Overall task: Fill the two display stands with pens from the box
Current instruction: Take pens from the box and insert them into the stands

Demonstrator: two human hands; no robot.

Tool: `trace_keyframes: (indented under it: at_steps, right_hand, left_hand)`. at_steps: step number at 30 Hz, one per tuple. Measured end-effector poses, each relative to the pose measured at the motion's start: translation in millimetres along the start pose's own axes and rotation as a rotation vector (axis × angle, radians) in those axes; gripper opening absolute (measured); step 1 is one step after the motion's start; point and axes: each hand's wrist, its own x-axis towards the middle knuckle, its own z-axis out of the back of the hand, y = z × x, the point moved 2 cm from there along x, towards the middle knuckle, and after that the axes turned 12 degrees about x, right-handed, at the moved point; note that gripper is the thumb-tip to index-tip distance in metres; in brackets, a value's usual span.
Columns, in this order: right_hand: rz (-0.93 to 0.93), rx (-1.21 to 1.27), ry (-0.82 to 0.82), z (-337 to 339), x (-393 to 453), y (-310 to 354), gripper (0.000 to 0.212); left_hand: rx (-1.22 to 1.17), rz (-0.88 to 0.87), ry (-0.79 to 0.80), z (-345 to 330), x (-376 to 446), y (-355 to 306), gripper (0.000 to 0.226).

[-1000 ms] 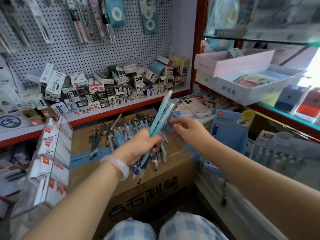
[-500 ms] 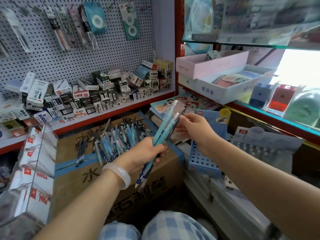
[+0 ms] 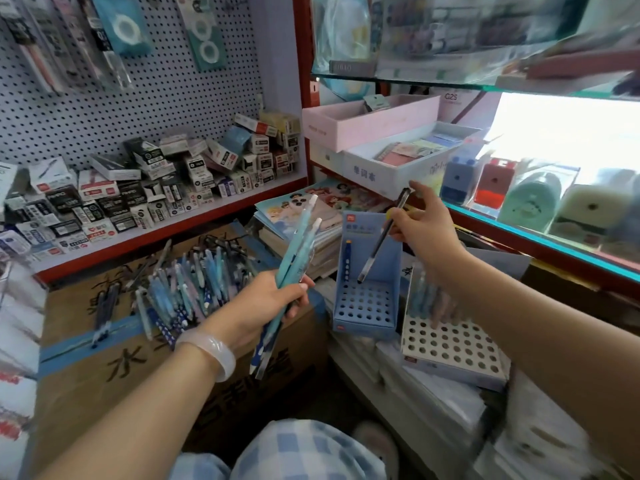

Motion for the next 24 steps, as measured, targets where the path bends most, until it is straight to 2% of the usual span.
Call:
trace_keyframes:
  at_steps: [6,12,16,19,24]
  right_hand:
    - [0.156,-0.234,0.032,54,-8,14,0.042]
    - [0.294,-0.504,-0.047,123,-22,22,0.04]
    - [0.317,-0.69,-0.085,171,-39,12,0.039]
    - [0.316,-0.742,-0.139,211,-55,4,0.038]
    - [0.205,-0.832,-0.149,242,-79,-23,0.041]
  left_hand:
    - [-0.065,-0.07,0.003,-48,17,-29,0.01]
    - [-0.103,-0.121,0.076,-121,20,-50,0.009]
    - [-0.132,-0.136,0.169,-168,15,-63,0.007]
    - [-0.127,-0.144,0.223,-191,11,-70,0.006]
    - [-0.135,-0.139,0.237,-207,6,-72,0.007]
